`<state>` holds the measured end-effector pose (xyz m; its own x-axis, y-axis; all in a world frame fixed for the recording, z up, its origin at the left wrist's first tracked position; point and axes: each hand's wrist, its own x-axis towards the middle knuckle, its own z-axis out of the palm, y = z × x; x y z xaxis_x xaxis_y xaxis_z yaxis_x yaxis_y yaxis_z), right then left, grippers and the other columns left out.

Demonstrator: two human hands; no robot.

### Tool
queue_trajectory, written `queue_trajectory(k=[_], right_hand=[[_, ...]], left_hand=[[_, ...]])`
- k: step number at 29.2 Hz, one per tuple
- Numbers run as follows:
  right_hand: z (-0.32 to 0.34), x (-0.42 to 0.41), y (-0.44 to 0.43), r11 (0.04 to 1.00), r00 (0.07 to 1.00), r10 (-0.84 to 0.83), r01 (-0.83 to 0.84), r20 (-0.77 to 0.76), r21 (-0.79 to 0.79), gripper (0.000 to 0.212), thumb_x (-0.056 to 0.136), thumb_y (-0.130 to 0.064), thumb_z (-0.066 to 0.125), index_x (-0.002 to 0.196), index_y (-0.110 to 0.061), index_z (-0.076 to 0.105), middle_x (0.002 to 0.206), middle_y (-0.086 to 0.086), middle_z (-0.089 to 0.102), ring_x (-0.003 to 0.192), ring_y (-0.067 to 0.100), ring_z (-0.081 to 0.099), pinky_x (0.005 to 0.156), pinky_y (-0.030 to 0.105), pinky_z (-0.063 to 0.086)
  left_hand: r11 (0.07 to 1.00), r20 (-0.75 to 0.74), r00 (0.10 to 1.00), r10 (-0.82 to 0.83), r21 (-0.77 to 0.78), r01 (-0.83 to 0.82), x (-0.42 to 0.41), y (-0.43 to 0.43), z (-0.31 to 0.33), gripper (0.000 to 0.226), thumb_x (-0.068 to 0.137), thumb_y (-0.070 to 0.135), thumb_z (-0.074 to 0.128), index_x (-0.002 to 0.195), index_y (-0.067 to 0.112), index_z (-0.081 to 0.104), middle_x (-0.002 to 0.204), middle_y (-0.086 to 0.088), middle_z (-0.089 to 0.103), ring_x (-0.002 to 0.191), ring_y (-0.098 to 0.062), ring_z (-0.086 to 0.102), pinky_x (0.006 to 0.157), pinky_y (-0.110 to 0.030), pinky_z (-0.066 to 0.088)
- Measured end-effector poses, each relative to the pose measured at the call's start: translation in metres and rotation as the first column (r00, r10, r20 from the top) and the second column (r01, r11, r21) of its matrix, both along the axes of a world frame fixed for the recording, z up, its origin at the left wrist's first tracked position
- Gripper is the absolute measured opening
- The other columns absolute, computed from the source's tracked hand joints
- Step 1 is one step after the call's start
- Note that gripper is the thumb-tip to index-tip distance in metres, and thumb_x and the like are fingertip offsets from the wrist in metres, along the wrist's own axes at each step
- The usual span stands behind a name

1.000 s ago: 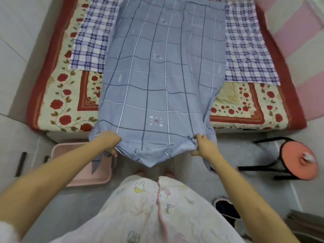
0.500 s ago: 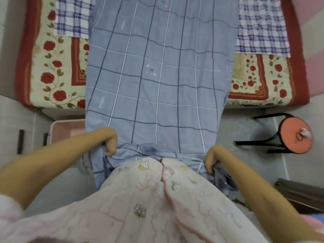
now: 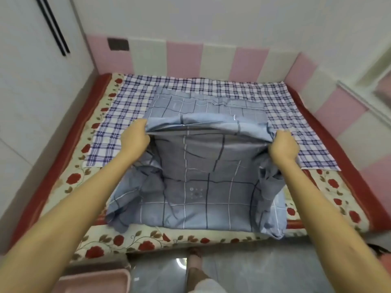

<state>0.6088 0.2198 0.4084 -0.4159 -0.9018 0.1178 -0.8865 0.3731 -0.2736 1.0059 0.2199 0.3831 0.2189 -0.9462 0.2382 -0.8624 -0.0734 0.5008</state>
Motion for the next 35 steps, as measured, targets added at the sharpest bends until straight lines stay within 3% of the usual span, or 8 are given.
queue_trajectory(k=[5,10,18,21,25,28,32,35], right_hand=[[-0.135,0.012,-0.104,0.768,0.963,0.231,-0.094,-0.137,0.634,0.031,0.093,-0.018,0.053,0.121,-0.006,0.057,0.123,0.015,0.059,0.112,0.032,0.057,0.088,0.039,0.047],[-0.206,0.096,-0.157,0.537,0.805,0.585,-0.293,-0.098,0.791,0.059,0.09,-0.027,0.055,0.142,-0.013,0.029,0.143,0.012,0.035,0.132,0.03,0.036,0.105,0.04,0.033],[-0.393,0.336,-0.224,0.15,0.449,0.82,-0.767,0.355,0.624,0.049,0.09,-0.01,0.048,0.138,-0.015,0.04,0.136,0.012,0.043,0.126,0.03,0.04,0.101,0.036,0.035],[-0.455,0.4,-0.279,0.155,0.387,0.844,-0.839,0.371,0.521,0.046,0.089,-0.004,0.048,0.135,-0.011,0.044,0.135,0.013,0.044,0.123,0.032,0.043,0.099,0.038,0.038],[-0.54,0.527,-0.357,-0.041,0.104,0.935,-0.918,0.34,0.395,0.05,0.091,-0.005,0.048,0.14,-0.008,0.036,0.145,0.013,0.03,0.123,0.035,0.041,0.095,0.045,0.042],[-0.559,0.589,-0.359,-0.15,-0.02,0.938,-0.925,0.347,0.35,0.045,0.091,-0.005,0.051,0.134,-0.004,0.042,0.139,0.016,0.034,0.111,0.033,0.048,0.095,0.044,0.043],[-0.562,0.61,-0.366,-0.167,-0.014,0.922,-0.916,0.387,0.365,0.021,0.093,-0.005,0.054,0.113,-0.002,0.053,0.121,0.01,0.044,0.088,0.015,0.044,0.081,0.02,0.035],[-0.562,0.626,-0.355,-0.27,-0.046,0.863,-0.883,0.502,0.383,0.01,0.09,-0.013,0.062,0.096,-0.006,0.058,0.102,0.005,0.052,0.086,0.017,0.05,0.075,0.022,0.036]], left_hand=[[0.851,-0.19,0.975,-0.119,0.487,0.199,-0.005,-0.047,-0.136,0.035,0.078,0.017,0.053,0.108,0.004,0.063,0.104,-0.021,0.065,0.097,-0.034,0.062,0.071,-0.034,0.043],[0.769,-0.348,0.933,0.091,0.619,0.156,0.02,-0.038,-0.197,0.042,0.085,0.004,0.063,0.126,-0.003,0.054,0.128,-0.016,0.055,0.118,-0.028,0.052,0.092,-0.022,0.036],[0.608,-0.257,0.676,0.691,0.712,-0.351,0.187,-0.058,-0.397,0.026,0.089,0.011,0.052,0.113,0.008,0.062,0.119,-0.011,0.061,0.106,-0.031,0.056,0.094,-0.039,0.045],[0.647,-0.345,0.607,0.715,0.656,-0.389,0.233,-0.118,-0.469,0.021,0.093,0.006,0.049,0.107,0.003,0.064,0.112,-0.017,0.064,0.104,-0.031,0.058,0.089,-0.03,0.042],[0.772,-0.467,0.69,0.552,0.599,-0.212,0.261,-0.17,-0.55,0.03,0.094,0.023,0.056,0.069,0.006,0.056,0.067,-0.003,0.054,0.062,-0.004,0.055,0.059,-0.016,0.039],[0.78,-0.472,0.626,0.621,0.448,-0.436,0.298,-0.143,-0.554,0.03,0.088,0.024,0.064,0.072,0.002,0.051,0.061,-0.002,0.04,0.058,-0.01,0.04,0.057,-0.021,0.031],[0.778,-0.363,0.689,0.627,0.344,-0.526,0.316,-0.119,-0.56,0.019,0.089,0.029,0.062,0.084,0.014,0.052,0.071,0.0,0.053,0.067,-0.017,0.049,0.063,-0.031,0.043],[0.767,-0.508,0.58,0.637,0.343,-0.542,0.294,-0.087,-0.561,0.022,0.093,0.032,0.055,0.098,0.015,0.043,0.08,-0.004,0.054,0.071,-0.019,0.052,0.064,-0.034,0.043]])
